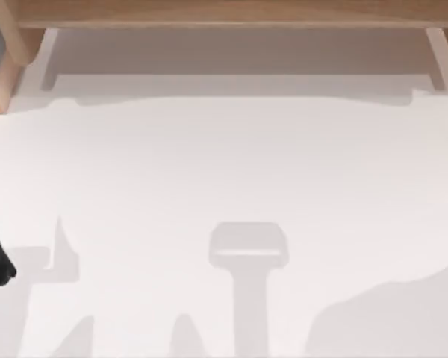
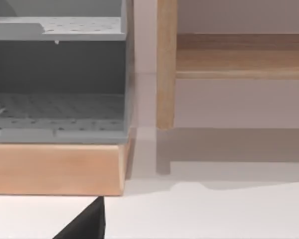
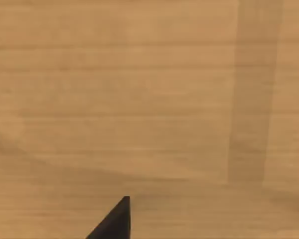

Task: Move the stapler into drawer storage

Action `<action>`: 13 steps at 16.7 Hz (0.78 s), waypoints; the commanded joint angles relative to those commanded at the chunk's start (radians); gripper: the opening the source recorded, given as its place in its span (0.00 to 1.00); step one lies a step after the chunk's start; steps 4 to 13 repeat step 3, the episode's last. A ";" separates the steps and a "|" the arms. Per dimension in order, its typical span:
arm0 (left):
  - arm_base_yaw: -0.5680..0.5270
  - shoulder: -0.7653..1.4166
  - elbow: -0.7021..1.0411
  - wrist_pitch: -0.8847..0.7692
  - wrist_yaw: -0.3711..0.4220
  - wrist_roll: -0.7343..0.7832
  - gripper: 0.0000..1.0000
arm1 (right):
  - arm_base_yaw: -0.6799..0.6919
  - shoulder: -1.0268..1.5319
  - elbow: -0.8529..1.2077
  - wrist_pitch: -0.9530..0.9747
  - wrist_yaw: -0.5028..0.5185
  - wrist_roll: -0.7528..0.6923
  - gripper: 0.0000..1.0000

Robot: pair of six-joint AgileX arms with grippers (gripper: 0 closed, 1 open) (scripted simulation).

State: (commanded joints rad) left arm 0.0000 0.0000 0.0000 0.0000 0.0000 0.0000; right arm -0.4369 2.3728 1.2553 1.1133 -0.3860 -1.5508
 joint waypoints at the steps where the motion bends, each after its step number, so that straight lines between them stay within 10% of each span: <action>1: 0.000 0.000 0.000 0.000 0.000 0.000 1.00 | 0.000 0.000 0.000 0.000 0.000 0.000 1.00; 13: 0.000 0.000 0.000 0.000 0.000 0.000 1.00 | 0.000 0.000 0.000 0.000 0.000 0.000 1.00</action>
